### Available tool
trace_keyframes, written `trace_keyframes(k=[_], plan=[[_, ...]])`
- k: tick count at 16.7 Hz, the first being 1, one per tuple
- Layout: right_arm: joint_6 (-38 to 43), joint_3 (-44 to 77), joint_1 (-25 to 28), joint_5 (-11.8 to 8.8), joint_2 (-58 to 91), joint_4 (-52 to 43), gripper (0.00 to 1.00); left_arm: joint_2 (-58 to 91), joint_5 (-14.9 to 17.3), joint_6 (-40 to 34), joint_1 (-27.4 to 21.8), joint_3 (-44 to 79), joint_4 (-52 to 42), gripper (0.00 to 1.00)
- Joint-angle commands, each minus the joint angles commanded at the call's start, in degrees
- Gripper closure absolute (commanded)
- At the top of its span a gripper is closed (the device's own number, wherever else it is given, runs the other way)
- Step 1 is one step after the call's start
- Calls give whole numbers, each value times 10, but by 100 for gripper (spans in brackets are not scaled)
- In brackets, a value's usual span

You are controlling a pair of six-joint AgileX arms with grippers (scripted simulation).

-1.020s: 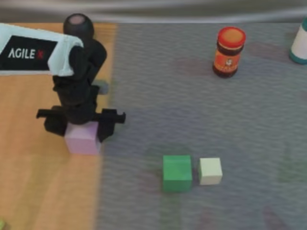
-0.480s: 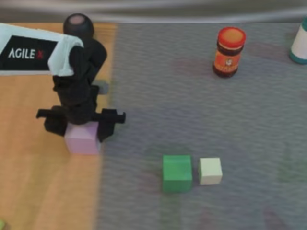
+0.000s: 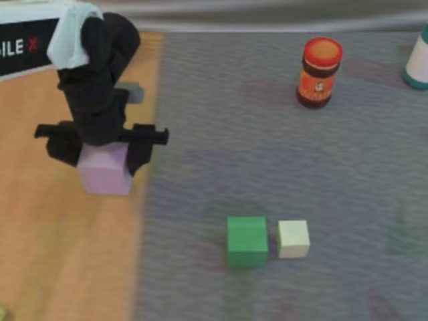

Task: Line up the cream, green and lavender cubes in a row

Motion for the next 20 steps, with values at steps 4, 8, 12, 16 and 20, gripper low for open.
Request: trace_keyframes(k=[4, 8, 12, 16, 20], plan=[[0, 0, 0, 0, 0, 0, 0, -8, 0, 1, 1, 7, -11, 100], [0, 0, 0, 0, 0, 0, 0, -17, 0, -22, -21, -3, -11, 100], [0, 0, 0, 0, 0, 0, 0, -59, -1, -122, -90, -43, -15, 100], [0, 0, 0, 0, 0, 0, 0, -101, -1, -209, -158, -80, -17, 100], [0, 0, 0, 0, 0, 0, 0, -108, -1, -218, -166, -86, -17, 100]])
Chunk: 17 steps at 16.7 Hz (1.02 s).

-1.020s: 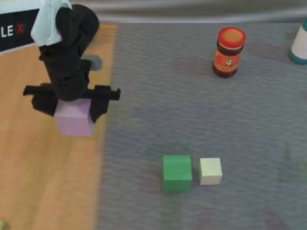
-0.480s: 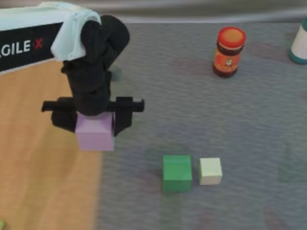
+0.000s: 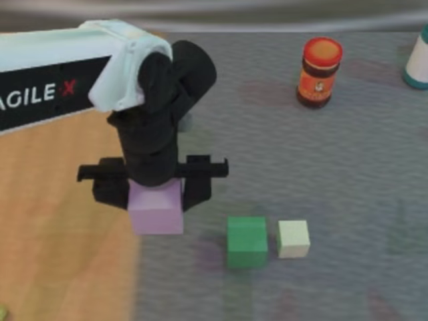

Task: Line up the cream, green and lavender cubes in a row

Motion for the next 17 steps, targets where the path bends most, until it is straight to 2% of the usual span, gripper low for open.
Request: trace_keyframes(k=[4, 10, 15, 17], plan=[[0, 0, 0, 0, 0, 0, 0, 10, 0, 1, 3, -13, 24, 100], [0, 0, 0, 0, 0, 0, 0, 52, 0, 0, 0, -87, 141, 100], [0, 0, 0, 0, 0, 0, 0, 56, 0, 0, 0, -94, 150, 100], [0, 0, 0, 0, 0, 0, 0, 56, 0, 0, 0, -94, 150, 85]])
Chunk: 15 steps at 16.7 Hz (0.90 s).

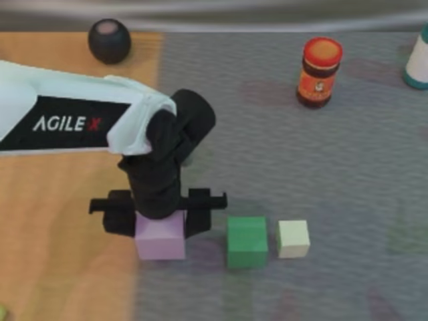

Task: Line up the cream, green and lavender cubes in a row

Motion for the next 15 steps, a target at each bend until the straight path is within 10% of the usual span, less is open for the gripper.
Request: trace_keyframes(k=[11, 15], plan=[[0, 0, 0, 0, 0, 0, 0, 0, 0, 0, 0, 0, 0, 2], [0, 0, 0, 0, 0, 0, 0, 0, 0, 0, 0, 0, 0, 0]])
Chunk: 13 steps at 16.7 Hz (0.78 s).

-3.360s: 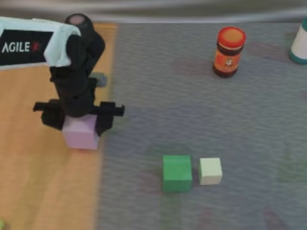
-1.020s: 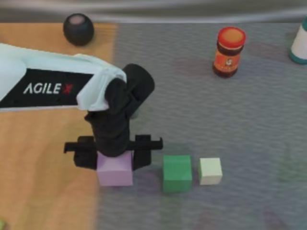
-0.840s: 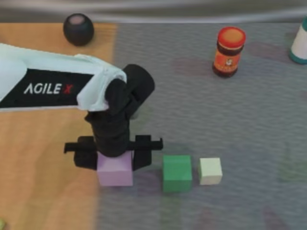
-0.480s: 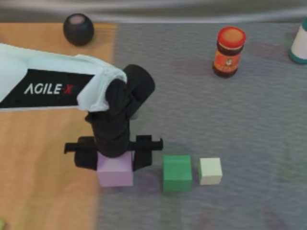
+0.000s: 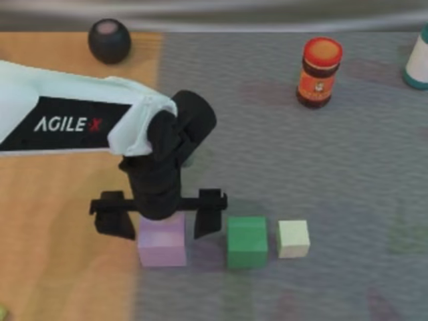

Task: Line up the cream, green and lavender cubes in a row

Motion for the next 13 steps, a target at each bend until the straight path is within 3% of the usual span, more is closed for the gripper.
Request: trace_keyframes(k=[7, 13], plan=[[0, 0, 0, 0, 0, 0, 0, -4, 0, -1, 2, 8, -10, 0], [0, 0, 0, 0, 0, 0, 0, -52, 0, -3, 10, 78, -135, 0]])
